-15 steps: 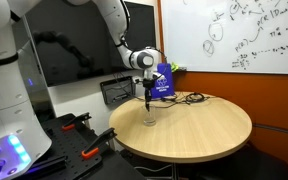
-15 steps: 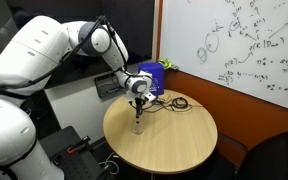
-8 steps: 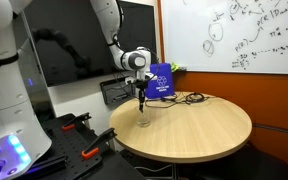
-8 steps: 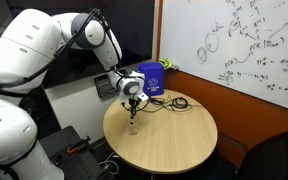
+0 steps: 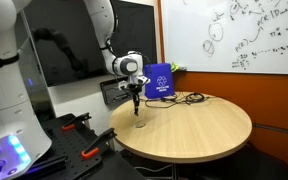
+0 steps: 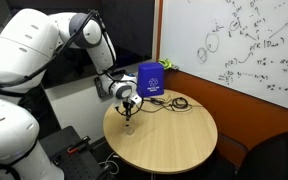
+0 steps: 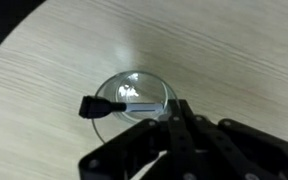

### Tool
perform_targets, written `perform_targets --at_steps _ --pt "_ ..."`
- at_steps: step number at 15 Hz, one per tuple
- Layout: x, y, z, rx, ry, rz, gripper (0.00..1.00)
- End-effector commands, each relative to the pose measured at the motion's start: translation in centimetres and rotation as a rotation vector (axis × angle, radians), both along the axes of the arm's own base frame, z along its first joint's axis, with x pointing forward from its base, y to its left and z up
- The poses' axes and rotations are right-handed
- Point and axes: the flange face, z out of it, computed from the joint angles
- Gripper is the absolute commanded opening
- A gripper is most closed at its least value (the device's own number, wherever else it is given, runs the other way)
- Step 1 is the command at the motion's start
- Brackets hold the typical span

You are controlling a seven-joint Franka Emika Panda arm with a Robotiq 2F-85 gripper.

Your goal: Move the glass forward

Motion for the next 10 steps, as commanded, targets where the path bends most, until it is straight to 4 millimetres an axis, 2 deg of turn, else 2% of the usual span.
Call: perform_targets --at_steps 1,2,5,7,10 --pt "-0.9 0.0 0.9 0.002 -0.005 -0.011 0.26" --pt "-1.0 0.0 0.9 0.002 -0.004 -0.011 0.3" --pt "-0.7 0.0 2.0 0.021 0.002 -0.013 0.52" --pt "-0.4 0.4 3.9 0.028 0.002 -0.009 0.66" --pt "-0.3 0.8 8.1 0.02 0.038 0.037 0.9"
